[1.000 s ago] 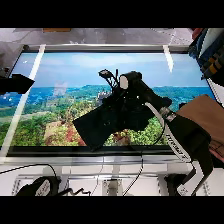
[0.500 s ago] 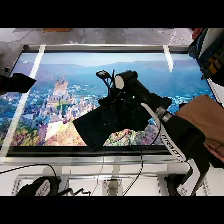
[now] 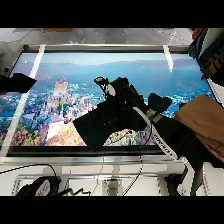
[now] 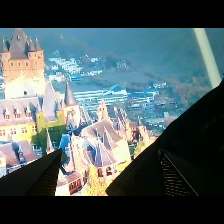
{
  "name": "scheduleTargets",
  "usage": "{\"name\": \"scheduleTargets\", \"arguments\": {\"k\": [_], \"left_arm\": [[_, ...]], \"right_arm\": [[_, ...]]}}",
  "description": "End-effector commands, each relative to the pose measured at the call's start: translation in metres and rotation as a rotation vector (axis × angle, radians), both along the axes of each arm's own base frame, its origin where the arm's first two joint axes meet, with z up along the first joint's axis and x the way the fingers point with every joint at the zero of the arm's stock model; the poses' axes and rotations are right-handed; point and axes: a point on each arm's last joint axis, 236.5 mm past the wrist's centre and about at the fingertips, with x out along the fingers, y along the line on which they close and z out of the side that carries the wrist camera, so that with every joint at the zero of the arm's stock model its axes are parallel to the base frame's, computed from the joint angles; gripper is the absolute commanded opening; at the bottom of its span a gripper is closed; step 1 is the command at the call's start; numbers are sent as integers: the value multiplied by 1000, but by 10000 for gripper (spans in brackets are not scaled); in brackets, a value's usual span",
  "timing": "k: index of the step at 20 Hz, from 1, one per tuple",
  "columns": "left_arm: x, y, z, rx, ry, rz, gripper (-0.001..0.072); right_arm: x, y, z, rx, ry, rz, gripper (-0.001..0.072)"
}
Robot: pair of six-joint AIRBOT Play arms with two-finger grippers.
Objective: Fold the clothes and pants, and hang the long-sleeved shirts on hangers.
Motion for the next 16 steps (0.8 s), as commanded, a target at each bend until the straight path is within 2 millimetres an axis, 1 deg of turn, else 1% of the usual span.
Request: {"name": "scheduleTargets", "arguments": {"k": [1,2,3,4,6,8,9,10,11,12,13,14,15,16], "left_arm": [[0,0,0,-1,1,0,701],[0,0,0,-1,1,0,701],[0,0,0,-1,1,0,701],[0,0,0,-1,1,0,701],[0,0,0,-1,2,0,701],[-1,0,-1,-1,6,-2,699],[-1,0,-1,-1,6,-2,699],[-1,0,-1,-1,6,-2,697],[0,0,-2,-2,9,-2,679],[1,0,-4,-3,13,-3,520],[2,0,-6,-4,19,-3,251],[3,1,-8,-6,25,-3,45],[4,1,-10,-8,31,-3,21],[4,1,-15,-12,43,-4,20]], "right_arm": [[8,-4,-14,-31,-16,-27,675],[8,-4,-18,-33,-8,-35,673],[7,-4,-23,-39,1,-35,653],[7,-4,-25,-41,3,-34,597],[9,-3,-23,-34,-11,-24,282],[13,-1,-15,-26,-25,-19,66],[15,1,-8,-22,-38,-9,26],[20,2,4,-15,-63,7,25],[27,1,18,-15,-100,17,25],[37,-4,37,-19,-151,23,25],[46,-14,56,-26,-204,22,24],[56,-29,78,-35,-257,3,25],[64,-47,99,-39,-296,-28,25],[71,-68,121,-36,-326,-68,25]]}}
